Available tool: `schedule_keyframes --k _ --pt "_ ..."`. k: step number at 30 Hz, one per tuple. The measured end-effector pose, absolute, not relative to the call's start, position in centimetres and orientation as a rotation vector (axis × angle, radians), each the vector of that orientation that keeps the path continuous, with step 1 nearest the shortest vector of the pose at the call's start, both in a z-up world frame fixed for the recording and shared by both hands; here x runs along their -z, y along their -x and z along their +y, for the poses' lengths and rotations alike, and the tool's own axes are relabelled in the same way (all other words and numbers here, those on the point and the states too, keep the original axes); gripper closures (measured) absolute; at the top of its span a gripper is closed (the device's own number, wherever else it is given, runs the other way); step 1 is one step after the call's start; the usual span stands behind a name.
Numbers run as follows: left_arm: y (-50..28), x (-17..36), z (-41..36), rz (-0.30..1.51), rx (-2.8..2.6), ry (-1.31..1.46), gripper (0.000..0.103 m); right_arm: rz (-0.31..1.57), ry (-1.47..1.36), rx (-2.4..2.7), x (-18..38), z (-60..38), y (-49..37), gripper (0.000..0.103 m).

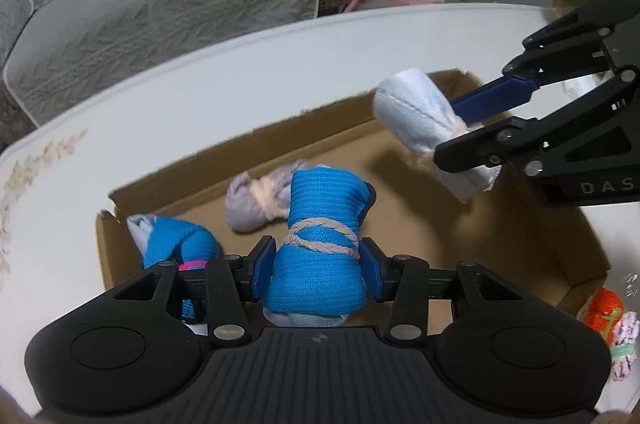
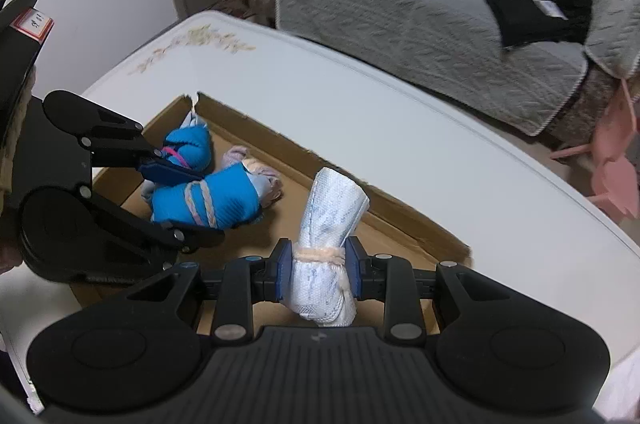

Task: Organize objects
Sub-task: 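Lower both rolls into the tray and open both grippers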

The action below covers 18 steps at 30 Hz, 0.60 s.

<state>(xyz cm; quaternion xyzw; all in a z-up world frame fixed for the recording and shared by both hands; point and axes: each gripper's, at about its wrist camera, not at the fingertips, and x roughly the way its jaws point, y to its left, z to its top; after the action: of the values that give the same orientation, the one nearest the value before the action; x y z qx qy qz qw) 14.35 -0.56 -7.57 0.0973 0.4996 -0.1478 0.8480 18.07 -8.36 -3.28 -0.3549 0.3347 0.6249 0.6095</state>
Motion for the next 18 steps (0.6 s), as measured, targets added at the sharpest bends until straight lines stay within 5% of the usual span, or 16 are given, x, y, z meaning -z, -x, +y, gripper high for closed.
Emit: schedule_keyframes --k 18 --pt "-15.1 9.2 0.4 1.055 0.283 -0.167 0.048 0.788 0.972 -1.483 6.1 -4.9 -17.5 0.074"
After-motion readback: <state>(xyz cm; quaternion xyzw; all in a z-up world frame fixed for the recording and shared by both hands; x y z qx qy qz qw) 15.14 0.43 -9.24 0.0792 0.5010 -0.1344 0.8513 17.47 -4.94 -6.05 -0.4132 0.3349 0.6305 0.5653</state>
